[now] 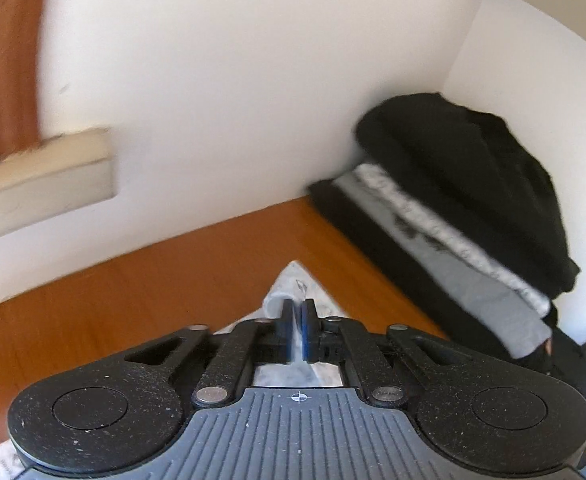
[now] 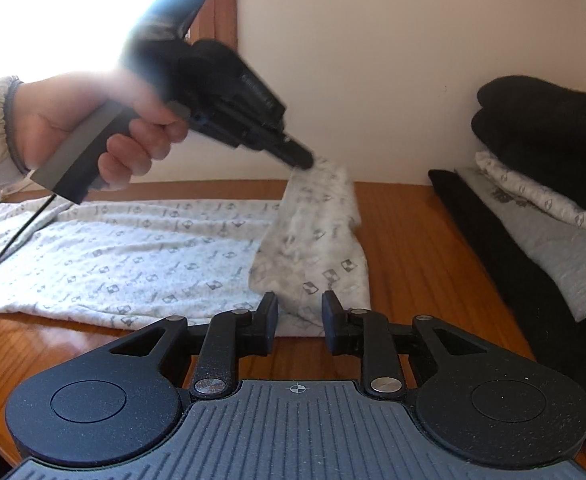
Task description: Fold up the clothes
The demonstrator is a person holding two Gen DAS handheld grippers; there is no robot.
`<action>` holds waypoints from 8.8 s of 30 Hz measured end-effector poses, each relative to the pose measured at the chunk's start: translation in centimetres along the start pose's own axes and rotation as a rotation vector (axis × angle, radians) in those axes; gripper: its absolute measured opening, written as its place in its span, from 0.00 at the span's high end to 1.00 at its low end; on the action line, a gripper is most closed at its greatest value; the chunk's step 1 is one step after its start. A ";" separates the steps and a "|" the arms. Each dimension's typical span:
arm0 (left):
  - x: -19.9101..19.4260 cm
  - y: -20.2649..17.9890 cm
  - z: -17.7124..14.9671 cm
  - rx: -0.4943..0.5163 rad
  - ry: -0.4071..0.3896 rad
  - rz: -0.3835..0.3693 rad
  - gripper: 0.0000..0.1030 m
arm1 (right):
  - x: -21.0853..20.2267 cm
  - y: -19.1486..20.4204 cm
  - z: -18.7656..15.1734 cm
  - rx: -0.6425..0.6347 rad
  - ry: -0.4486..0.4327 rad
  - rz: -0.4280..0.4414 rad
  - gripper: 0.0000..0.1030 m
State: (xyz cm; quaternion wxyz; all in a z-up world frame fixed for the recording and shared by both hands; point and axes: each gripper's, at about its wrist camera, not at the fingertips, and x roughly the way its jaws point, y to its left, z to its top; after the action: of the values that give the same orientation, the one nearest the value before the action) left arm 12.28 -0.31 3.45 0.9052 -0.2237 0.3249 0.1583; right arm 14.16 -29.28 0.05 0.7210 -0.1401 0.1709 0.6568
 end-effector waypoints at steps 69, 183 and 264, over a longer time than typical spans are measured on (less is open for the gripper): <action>-26.7 8.4 -3.1 -0.122 -0.222 0.036 0.96 | -3.8 18.0 10.6 0.076 -0.326 0.531 0.94; -41.5 12.1 -32.6 -0.114 -0.245 0.338 0.55 | 0.3 35.3 4.0 -0.449 0.052 0.504 0.93; -44.4 19.6 -34.2 -0.213 -0.239 0.456 0.47 | 7.8 38.1 9.6 -0.416 0.037 0.623 0.60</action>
State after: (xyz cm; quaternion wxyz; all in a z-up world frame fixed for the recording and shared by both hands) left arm -46.65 -7.28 3.21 0.8494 -0.2185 0.2395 0.4165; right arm -22.53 -14.44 6.18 0.4397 -0.2368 0.0815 0.8625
